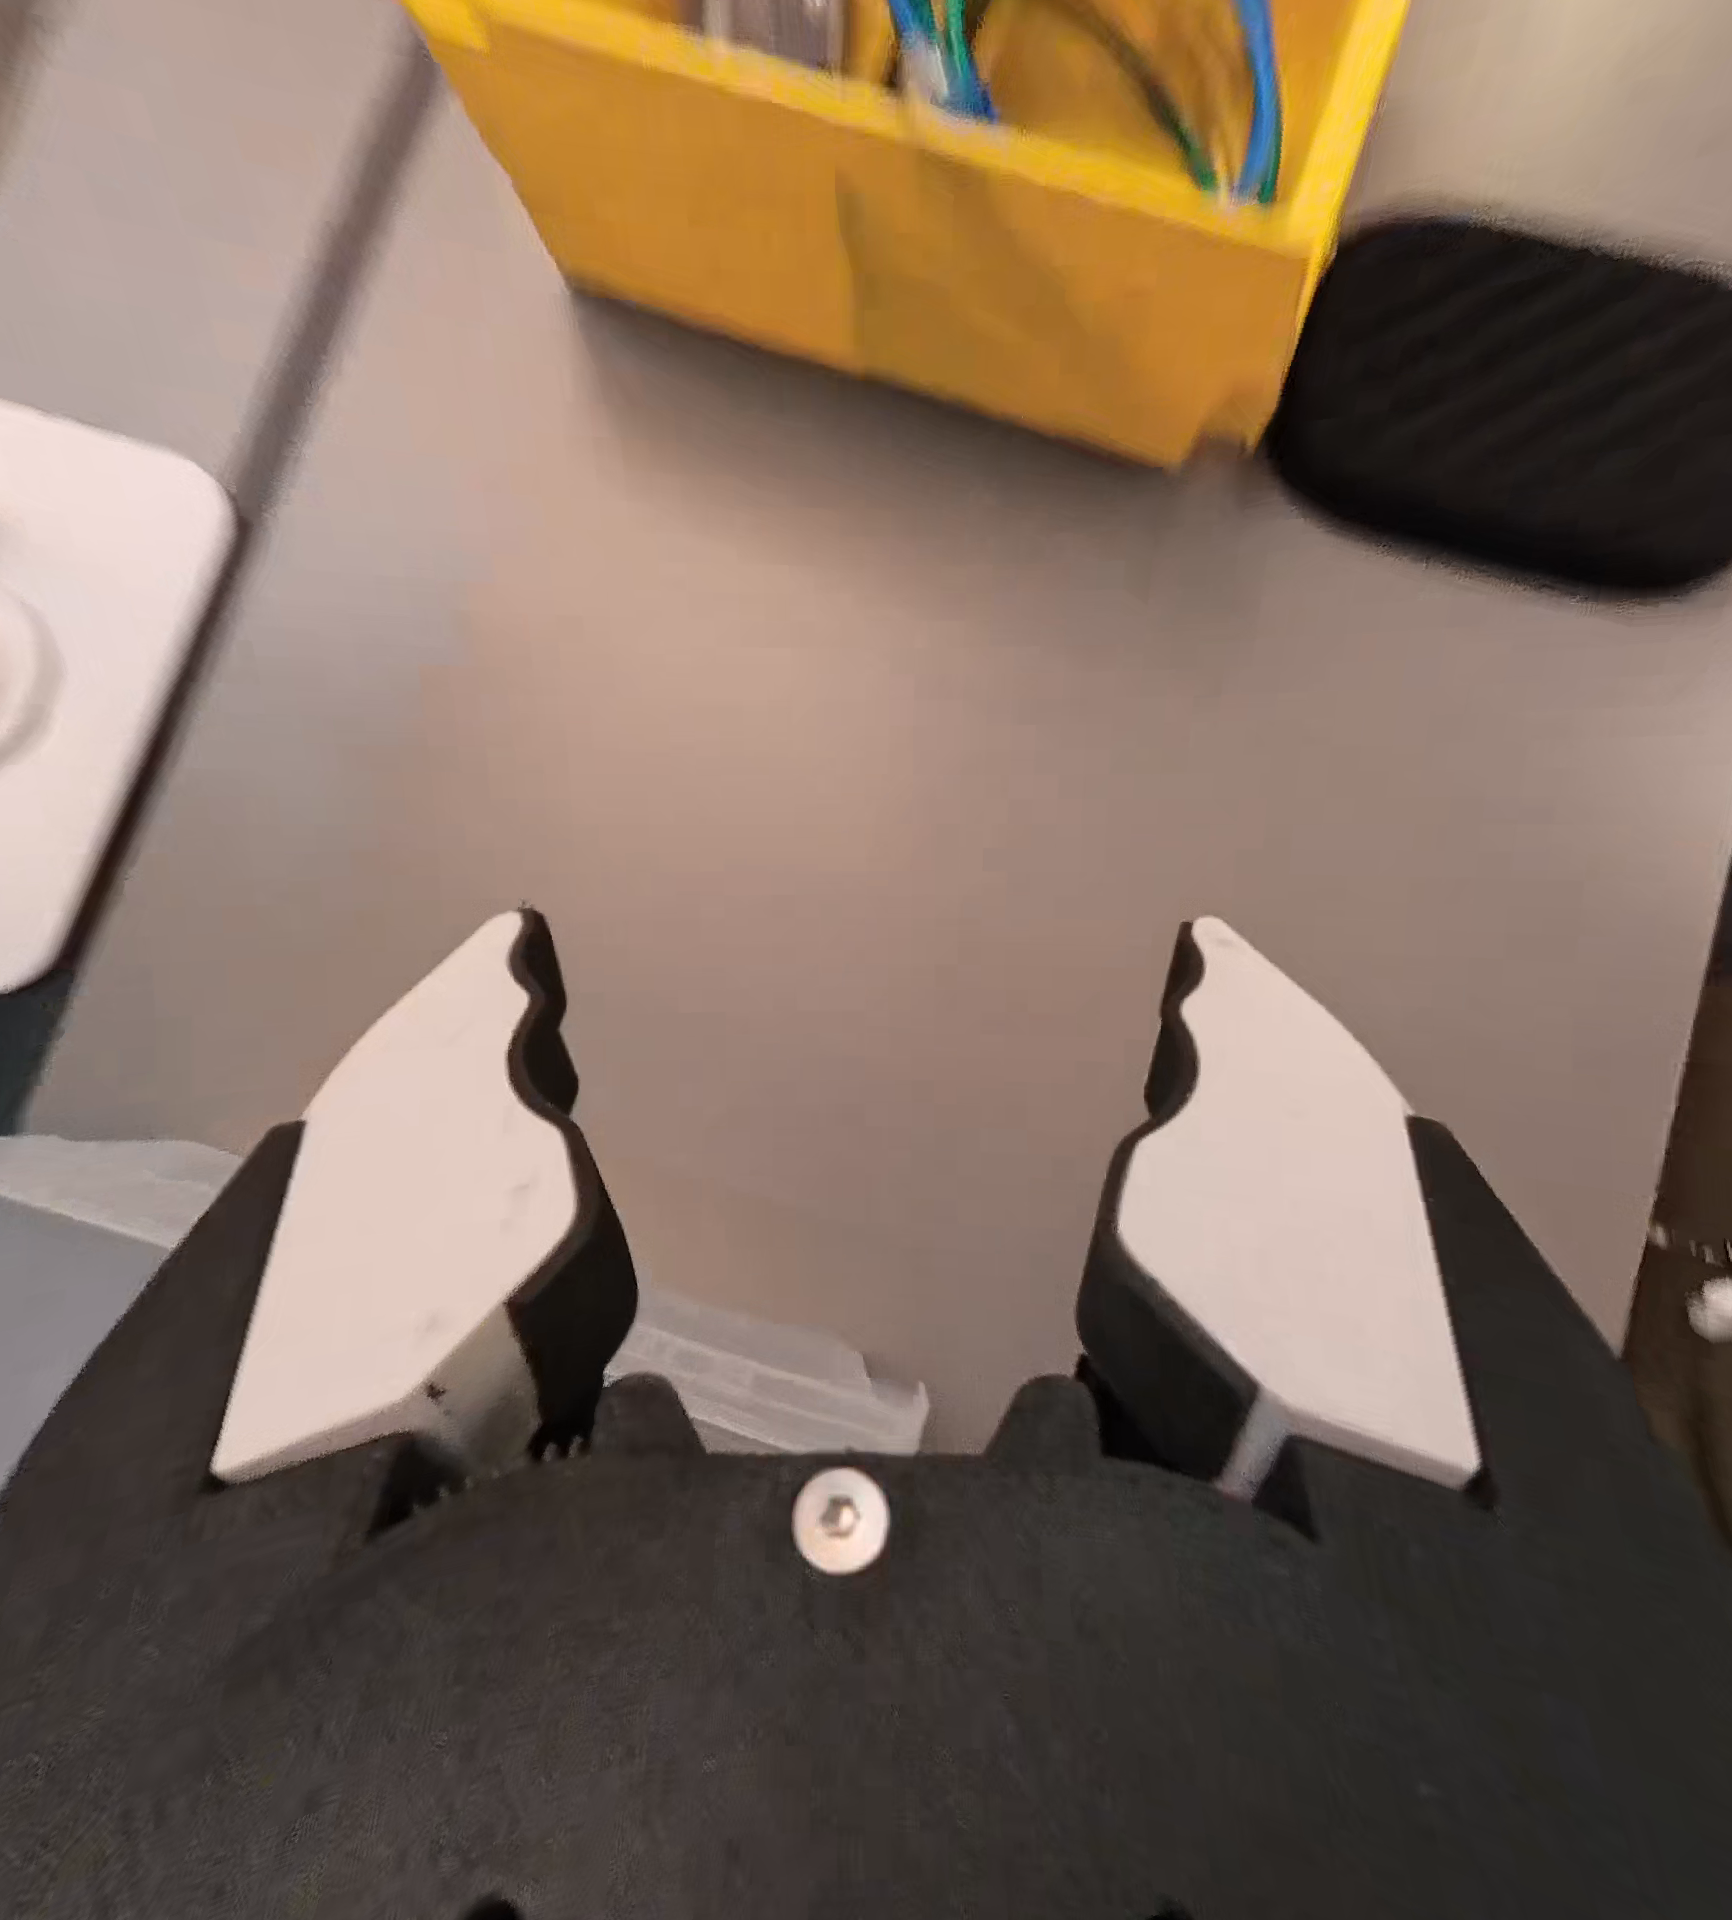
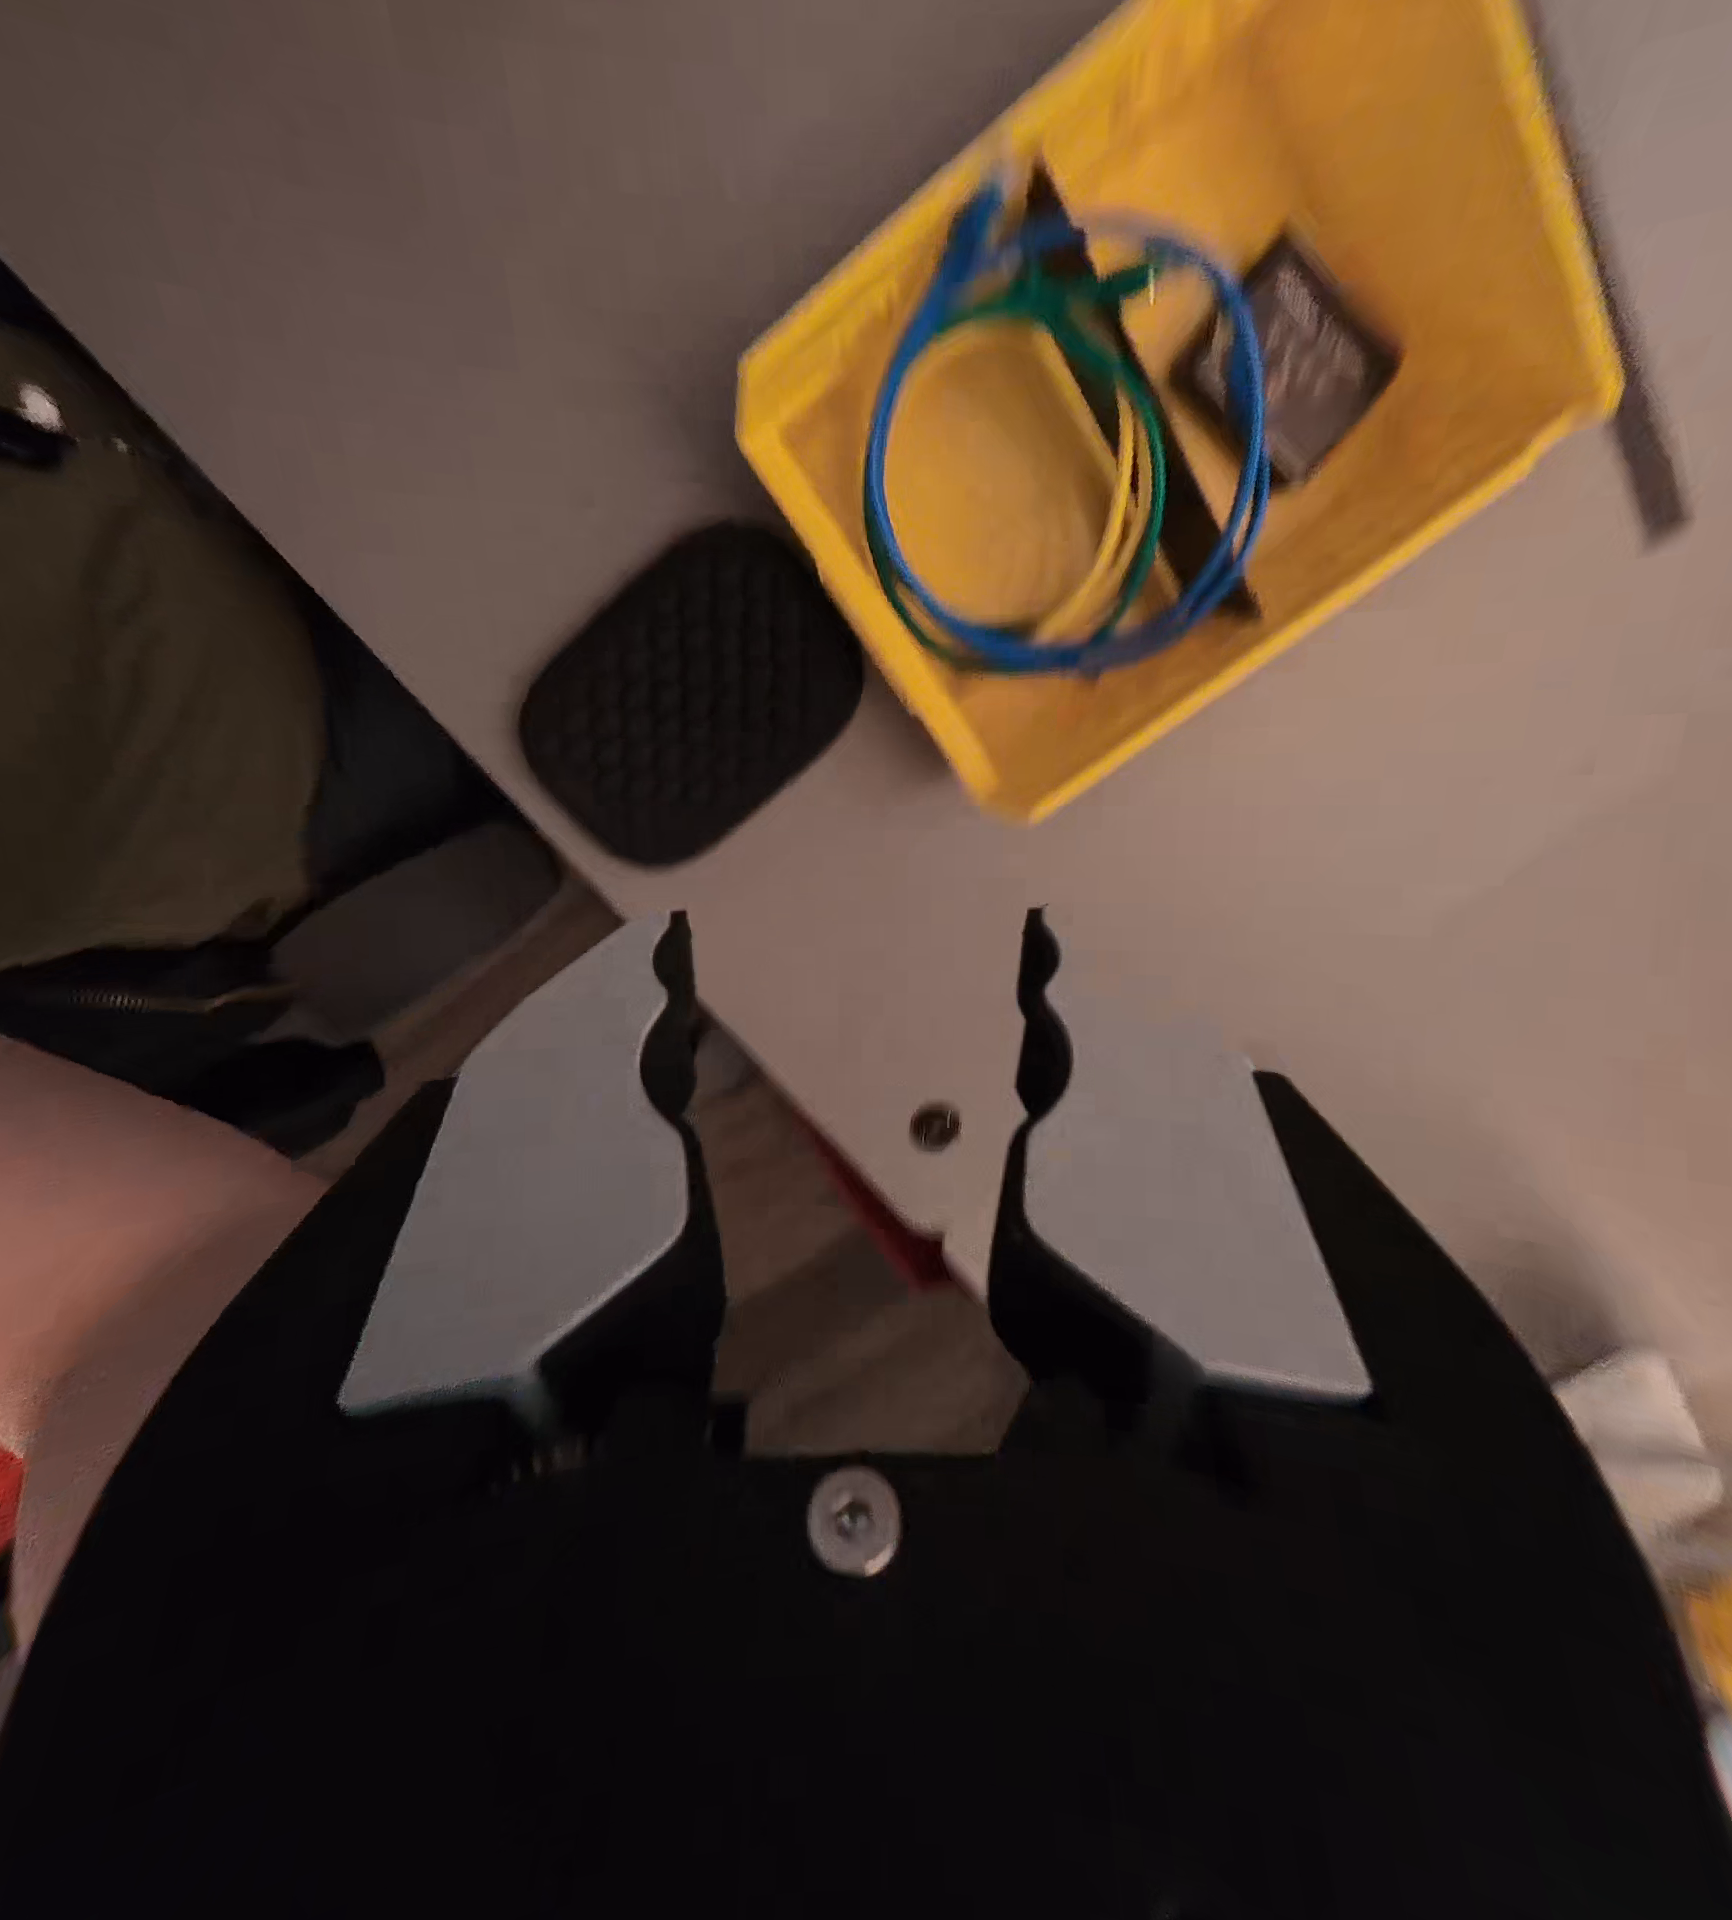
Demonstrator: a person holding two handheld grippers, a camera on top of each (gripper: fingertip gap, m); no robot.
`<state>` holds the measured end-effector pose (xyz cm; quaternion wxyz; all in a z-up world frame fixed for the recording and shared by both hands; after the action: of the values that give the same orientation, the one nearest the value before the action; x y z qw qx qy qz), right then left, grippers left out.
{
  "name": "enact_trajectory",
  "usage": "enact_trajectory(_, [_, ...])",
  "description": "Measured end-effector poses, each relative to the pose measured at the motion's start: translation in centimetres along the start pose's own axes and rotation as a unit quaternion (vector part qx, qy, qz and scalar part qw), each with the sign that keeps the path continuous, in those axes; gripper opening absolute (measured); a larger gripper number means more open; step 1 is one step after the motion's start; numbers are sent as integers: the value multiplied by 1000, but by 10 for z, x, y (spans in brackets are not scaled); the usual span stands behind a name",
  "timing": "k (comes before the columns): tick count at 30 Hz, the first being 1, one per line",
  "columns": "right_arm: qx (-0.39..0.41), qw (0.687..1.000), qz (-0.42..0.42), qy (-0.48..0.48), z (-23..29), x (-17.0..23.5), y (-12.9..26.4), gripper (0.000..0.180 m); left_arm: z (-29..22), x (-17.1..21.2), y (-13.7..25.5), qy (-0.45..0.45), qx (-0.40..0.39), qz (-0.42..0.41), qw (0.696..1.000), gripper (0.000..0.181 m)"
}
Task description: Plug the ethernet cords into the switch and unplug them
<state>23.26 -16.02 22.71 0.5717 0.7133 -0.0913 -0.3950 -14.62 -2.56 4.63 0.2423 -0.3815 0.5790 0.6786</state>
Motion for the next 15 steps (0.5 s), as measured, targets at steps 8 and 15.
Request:
enact_trajectory(8, [43,923,-375,70,-16,-20,-12,60,16,-55,59,-36,-119,-332,935,104])
enact_trajectory(15, [79,726,-681,57,-46,-11,-47,85,30,-54,48,-132,-320,-343,873,104])
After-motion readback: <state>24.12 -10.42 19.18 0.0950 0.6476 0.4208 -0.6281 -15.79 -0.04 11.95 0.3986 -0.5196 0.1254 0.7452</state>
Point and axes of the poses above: each gripper's, where its closed fingertips meet, y back along the fingers, x out of its underside, z = x × y across the jaws, the point moved 6 cm from there along y, back along the fingers, and after that the axes turned 14 degrees about -z, right-handed, at the moved point
